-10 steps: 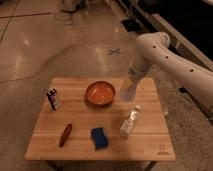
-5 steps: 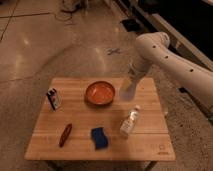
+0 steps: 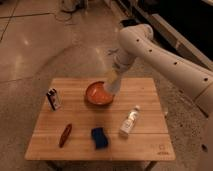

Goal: Place the ceramic cup over the eraser

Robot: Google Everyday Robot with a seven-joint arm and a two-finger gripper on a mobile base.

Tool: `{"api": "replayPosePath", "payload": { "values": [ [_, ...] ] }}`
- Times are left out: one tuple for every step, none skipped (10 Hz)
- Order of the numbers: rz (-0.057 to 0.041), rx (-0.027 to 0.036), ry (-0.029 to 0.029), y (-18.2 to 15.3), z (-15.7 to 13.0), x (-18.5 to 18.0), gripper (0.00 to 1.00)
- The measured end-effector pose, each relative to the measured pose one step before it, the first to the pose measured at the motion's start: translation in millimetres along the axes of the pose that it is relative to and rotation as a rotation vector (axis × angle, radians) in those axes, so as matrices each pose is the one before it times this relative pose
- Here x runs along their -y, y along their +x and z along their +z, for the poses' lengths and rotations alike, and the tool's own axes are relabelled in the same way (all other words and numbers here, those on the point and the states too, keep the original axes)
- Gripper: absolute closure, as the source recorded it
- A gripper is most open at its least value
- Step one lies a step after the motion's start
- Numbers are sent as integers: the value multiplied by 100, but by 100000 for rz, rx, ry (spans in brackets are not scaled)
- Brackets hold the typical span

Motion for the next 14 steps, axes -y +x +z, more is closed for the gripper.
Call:
{"api": "replayPosePath", "payload": {
  "values": [
    [-2744,-352,455,1153,282,807,90],
    [-3132,-301,991,1201,313,1060,90],
    [-3868,-149,1436,1402,447,1396,90],
    [-3723,-177,1569,1374,420,1387,90],
    [-3398,-199,1395,1270,407,1197,90],
    [-4500,-556,1516,1745,344,1448,90],
    [-3105,-416,964,1232,229,939,90],
    [-2885,-416,670,1200,209,779,90],
    [-4136,-211,336,1754,428,975,90],
    [-2441,192,318,1127,521,555,90],
    [-2427,274,303,1274,745,476,90],
    [-1337,194,410,847,562,272,90],
    [-1763,394,241,1177,936,211,90],
    [-1082,479,-55,787,789,-16,90]
  ]
}}
